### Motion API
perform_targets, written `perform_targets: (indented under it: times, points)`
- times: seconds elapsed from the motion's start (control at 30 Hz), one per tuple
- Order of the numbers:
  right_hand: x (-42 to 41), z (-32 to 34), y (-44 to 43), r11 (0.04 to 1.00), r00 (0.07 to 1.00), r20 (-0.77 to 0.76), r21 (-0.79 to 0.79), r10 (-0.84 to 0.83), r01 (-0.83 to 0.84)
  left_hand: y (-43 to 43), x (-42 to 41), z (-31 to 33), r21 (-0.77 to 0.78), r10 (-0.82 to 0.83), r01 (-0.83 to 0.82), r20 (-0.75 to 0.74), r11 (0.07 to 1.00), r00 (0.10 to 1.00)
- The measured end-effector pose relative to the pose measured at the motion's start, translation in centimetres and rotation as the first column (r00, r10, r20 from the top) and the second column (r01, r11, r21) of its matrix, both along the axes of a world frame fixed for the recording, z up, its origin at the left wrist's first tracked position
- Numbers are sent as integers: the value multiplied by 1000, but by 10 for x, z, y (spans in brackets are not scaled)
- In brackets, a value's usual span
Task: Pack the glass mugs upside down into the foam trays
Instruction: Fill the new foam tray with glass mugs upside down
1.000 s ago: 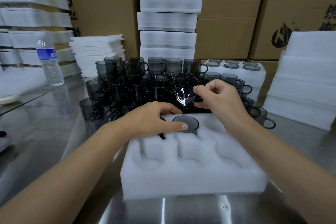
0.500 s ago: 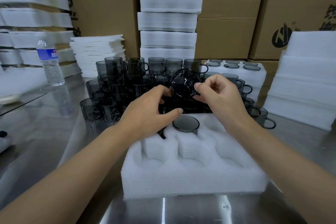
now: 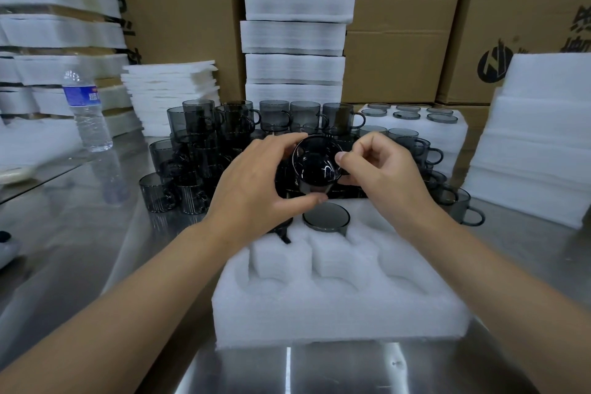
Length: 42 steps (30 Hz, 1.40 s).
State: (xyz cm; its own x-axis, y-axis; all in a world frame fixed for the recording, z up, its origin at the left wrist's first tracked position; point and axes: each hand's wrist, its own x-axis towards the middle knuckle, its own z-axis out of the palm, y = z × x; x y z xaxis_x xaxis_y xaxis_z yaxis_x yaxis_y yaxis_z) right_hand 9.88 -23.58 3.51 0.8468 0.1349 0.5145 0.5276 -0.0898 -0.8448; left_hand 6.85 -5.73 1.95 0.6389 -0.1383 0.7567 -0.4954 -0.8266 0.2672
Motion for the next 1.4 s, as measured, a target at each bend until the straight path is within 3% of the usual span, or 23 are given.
perform_targets:
  times: [0.57, 1.4]
  points:
    - [-5, 0, 0, 982, 998, 36, -184, 56, -48, 2, 3, -2, -18, -56, 56, -7, 998, 998]
    - [-4, 0, 0, 981, 998, 45, -191, 39, -30, 3, 7, -4, -29, -69, 69, -24, 997, 997]
